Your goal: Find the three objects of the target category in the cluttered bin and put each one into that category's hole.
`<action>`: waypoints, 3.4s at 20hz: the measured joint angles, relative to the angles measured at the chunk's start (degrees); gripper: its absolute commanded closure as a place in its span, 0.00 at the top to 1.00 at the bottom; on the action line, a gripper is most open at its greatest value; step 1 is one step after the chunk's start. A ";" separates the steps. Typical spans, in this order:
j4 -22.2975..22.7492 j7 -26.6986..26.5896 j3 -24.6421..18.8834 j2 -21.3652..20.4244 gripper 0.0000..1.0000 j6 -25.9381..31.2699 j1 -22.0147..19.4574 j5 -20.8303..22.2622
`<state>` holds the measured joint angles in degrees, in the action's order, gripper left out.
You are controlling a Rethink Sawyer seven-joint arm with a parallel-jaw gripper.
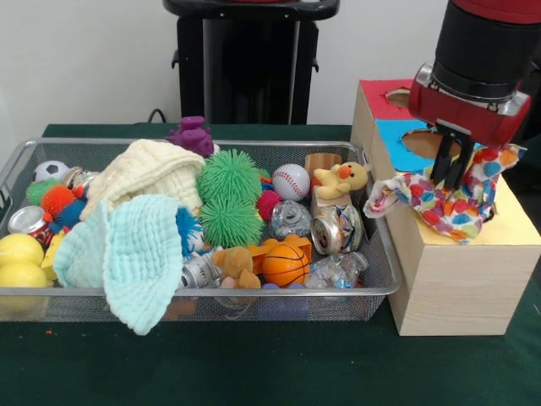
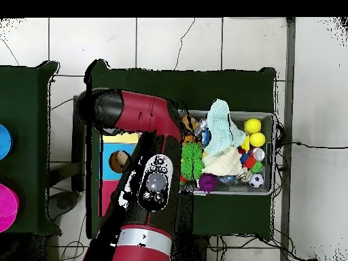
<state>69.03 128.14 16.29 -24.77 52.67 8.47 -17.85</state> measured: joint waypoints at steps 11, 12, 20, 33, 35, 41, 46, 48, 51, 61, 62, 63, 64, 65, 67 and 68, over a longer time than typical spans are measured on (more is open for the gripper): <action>6.44 0.01 -3.28 -0.55 0.00 2.55 -0.02 -8.72; 7.35 0.01 -3.87 -0.54 0.00 2.58 -0.02 -9.63; 8.37 0.01 -3.98 0.47 0.00 1.12 1.30 -9.18; 3.52 0.00 4.33 3.03 0.00 -19.31 8.02 2.76; 3.17 0.01 4.40 3.13 0.00 -19.17 8.36 3.48; 2.11 0.01 3.25 3.24 0.00 -16.12 6.75 2.72; 1.85 0.01 -0.50 2.71 0.00 -11.67 2.88 -0.11; 1.48 0.00 -2.38 2.69 0.00 -9.07 0.69 -1.42; 0.05 0.00 -3.97 3.16 0.00 -5.47 -1.24 -1.90; -3.72 0.00 -4.35 4.97 0.00 -0.04 -2.12 -1.85; -3.75 0.00 -4.35 4.98 0.00 0.00 -2.12 -1.84; -3.79 0.00 -4.35 5.00 0.00 0.04 -2.12 -1.84; -3.79 0.00 -4.35 5.00 0.00 0.04 -2.12 -1.84; -3.79 0.00 -4.35 5.00 0.00 0.04 -2.12 -1.84; -3.79 0.00 -4.26 5.00 0.00 0.02 -2.04 -1.84; -3.79 0.00 -4.21 5.01 0.00 0.01 -2.00 -1.84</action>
<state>65.24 128.14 12.08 -19.76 52.68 6.47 -19.69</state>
